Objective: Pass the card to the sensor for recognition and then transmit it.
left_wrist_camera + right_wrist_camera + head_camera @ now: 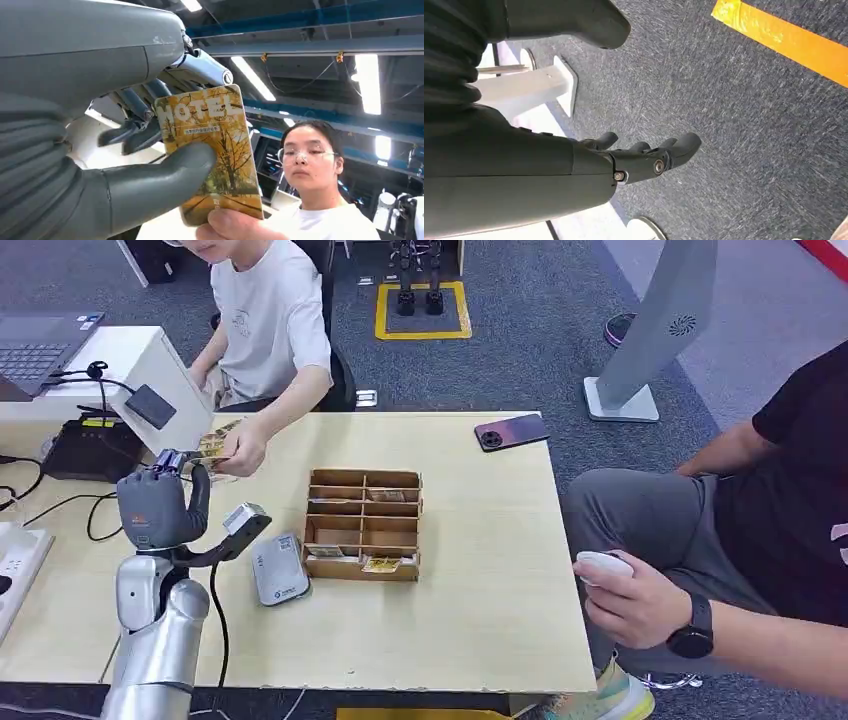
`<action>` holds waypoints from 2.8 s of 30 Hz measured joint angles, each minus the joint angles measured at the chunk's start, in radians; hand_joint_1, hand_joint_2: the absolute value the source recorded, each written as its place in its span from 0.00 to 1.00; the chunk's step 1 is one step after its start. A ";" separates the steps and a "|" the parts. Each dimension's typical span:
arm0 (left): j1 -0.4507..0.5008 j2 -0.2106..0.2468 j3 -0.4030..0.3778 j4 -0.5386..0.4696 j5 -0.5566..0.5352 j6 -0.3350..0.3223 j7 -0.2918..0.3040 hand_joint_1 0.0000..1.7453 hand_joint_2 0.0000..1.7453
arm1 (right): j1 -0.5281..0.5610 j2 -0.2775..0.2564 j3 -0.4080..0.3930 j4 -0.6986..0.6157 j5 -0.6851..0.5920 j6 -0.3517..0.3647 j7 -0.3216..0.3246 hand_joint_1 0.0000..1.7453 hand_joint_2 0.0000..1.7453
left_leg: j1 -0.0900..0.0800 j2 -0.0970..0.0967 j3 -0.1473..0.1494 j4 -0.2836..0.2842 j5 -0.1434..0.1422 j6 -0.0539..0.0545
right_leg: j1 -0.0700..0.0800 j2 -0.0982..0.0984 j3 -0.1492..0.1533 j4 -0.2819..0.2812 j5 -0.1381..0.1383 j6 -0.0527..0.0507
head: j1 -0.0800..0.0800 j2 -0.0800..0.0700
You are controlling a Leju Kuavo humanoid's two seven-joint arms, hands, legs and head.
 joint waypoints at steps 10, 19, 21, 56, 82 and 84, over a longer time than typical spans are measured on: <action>-0.021 0.035 -0.090 0.085 0.234 -0.002 0.145 0.00 1.00 | -0.001 0.000 0.000 0.000 -0.004 -0.004 0.002 0.00 1.00 | 0.000 0.000 0.000 0.000 0.000 0.000 | 0.000 0.000 0.000 0.000 0.000 0.000 | 0.000 0.000; 0.104 0.145 -0.366 -0.143 0.519 -0.308 0.121 0.00 1.00 | 0.015 0.000 -0.009 0.000 -0.028 -0.033 -0.015 0.00 1.00 | 0.000 0.001 -0.001 0.000 -0.001 0.000 | 0.000 0.001 -0.001 0.000 0.000 0.000 | 0.000 0.000; 0.141 0.174 -0.411 -0.208 0.510 -0.325 0.112 0.00 1.00 | 0.019 0.000 -0.011 0.000 -0.024 -0.032 -0.010 0.00 1.00 | 0.000 0.001 -0.001 0.000 -0.001 0.000 | 0.000 0.001 -0.001 0.000 -0.001 0.000 | 0.000 0.000; 0.085 0.199 -0.777 -0.125 0.086 -0.140 0.362 0.00 1.00 | 0.000 0.001 -0.016 -0.001 0.021 -0.003 0.016 0.00 1.00 | 0.000 0.001 -0.001 0.000 0.000 0.000 | 0.000 0.001 -0.001 0.000 0.000 0.000 | 0.000 0.000; -0.010 0.150 -0.767 0.084 0.074 -0.127 0.395 0.00 1.00 | -0.006 0.001 -0.016 -0.002 0.042 0.001 0.021 0.00 1.00 | 0.000 0.000 -0.001 0.000 0.000 0.000 | 0.000 0.000 -0.001 0.000 0.000 0.000 | 0.000 0.000; -0.009 0.150 -0.764 0.095 0.077 -0.127 0.396 0.00 1.00 | -0.006 0.001 -0.016 -0.002 0.042 0.000 0.021 0.00 1.00 | 0.000 0.000 -0.001 0.000 0.000 0.000 | 0.000 0.001 -0.001 0.000 0.000 0.000 | 0.000 0.000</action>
